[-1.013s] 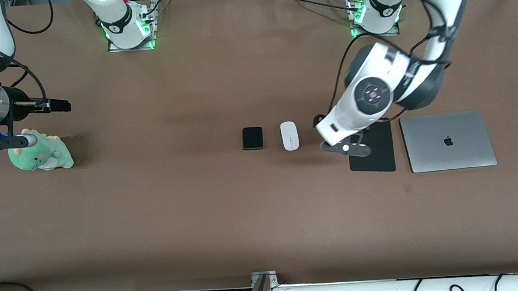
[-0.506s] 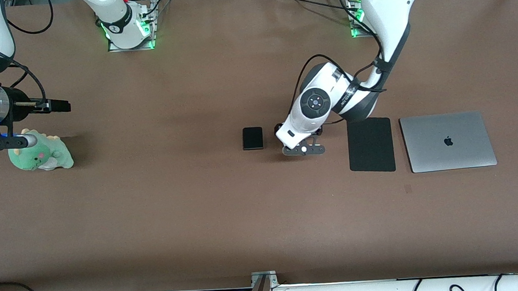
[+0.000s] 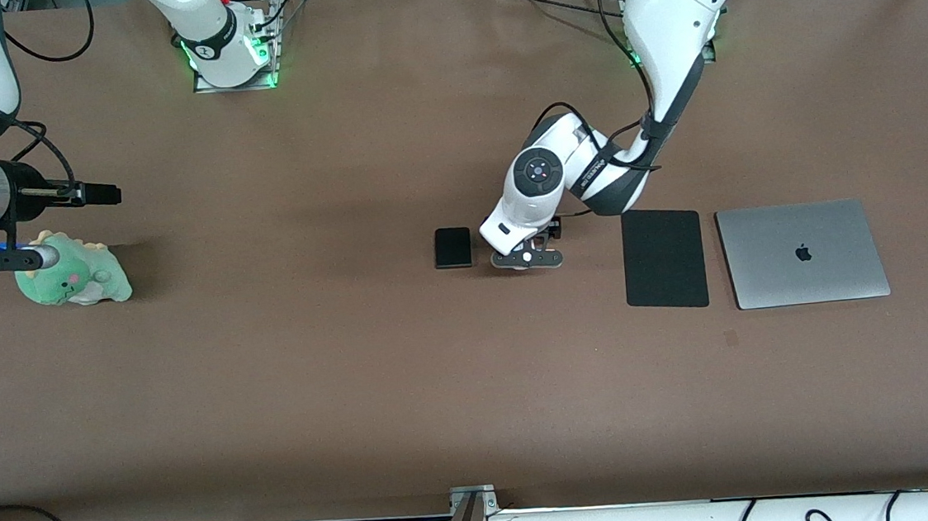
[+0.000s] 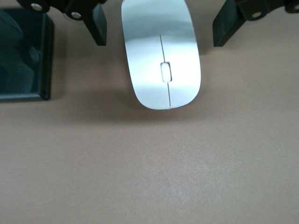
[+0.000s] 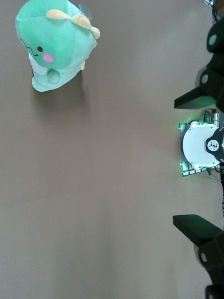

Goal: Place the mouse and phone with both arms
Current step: 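Reach the left gripper down to the white mouse and grasp it, then carry the mouse toward the black pad while the right gripper reaches the phone, then lower the mouse onto the pad while the right gripper grasps the phone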

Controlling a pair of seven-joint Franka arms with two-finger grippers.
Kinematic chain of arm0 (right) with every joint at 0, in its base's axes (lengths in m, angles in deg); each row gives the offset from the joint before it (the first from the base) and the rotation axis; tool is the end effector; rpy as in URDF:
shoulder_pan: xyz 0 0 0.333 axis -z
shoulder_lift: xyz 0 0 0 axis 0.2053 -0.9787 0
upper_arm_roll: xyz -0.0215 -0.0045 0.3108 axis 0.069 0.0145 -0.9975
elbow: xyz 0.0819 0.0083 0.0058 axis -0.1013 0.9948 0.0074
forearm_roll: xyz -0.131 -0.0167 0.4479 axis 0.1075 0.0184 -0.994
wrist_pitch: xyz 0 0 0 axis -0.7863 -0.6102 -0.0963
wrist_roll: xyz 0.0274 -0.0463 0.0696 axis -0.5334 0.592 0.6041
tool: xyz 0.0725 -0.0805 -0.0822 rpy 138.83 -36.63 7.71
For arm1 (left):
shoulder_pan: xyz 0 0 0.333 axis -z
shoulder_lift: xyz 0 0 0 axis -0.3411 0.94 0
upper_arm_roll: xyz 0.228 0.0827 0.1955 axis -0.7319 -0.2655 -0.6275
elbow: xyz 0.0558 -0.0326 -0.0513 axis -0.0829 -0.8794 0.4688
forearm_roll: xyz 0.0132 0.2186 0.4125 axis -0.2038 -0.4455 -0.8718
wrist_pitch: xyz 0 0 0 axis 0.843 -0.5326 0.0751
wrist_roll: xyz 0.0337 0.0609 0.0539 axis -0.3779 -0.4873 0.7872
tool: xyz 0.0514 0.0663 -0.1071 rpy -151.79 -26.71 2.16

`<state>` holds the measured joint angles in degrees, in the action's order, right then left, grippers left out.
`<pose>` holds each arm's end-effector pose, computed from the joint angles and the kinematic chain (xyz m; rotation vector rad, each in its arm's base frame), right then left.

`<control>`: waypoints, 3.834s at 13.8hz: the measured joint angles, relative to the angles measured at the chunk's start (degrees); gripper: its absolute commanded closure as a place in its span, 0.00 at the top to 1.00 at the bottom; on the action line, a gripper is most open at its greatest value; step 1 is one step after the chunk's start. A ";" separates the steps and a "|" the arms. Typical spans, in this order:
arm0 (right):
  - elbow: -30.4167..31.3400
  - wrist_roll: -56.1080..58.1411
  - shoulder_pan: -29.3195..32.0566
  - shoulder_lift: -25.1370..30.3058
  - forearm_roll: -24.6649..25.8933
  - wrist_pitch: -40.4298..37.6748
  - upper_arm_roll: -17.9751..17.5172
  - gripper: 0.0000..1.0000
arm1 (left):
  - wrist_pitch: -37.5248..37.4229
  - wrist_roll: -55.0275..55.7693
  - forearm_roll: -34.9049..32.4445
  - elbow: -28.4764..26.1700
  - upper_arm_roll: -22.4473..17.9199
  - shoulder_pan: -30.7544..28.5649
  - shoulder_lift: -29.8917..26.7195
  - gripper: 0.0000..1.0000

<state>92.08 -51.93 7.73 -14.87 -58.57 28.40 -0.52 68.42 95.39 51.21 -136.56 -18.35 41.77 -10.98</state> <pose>0.6353 -0.0111 0.4606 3.0611 -0.1332 -0.6103 0.5357 -0.4481 0.0894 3.1370 -0.0324 -0.1236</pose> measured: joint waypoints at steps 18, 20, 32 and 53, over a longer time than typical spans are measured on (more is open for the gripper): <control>-0.03 -24.22 -13.90 -8.16 -7.85 12.92 -1.44 1.00 | -0.82 3.34 -2.38 2.14 -1.46 -2.24 -2.02 0.55; -0.04 -27.17 -15.70 -9.09 -8.02 15.15 -1.46 1.00 | -6.96 2.30 -2.39 3.95 -1.42 -3.11 -4.29 0.55; -0.05 -34.91 -32.05 -17.19 -9.65 36.73 -1.76 1.00 | -18.06 -33.48 -2.41 4.83 -2.00 -24.92 -4.74 0.56; 2.75 -34.90 -44.37 -32.89 -1.28 63.15 -0.93 1.00 | -42.77 -33.52 -2.41 23.14 2.76 -26.45 -12.84 1.00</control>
<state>94.84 -86.84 -36.64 -47.76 -59.86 91.55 -1.45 25.65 61.87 48.81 -113.41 -15.59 15.33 -23.82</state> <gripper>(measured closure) 0.000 0.000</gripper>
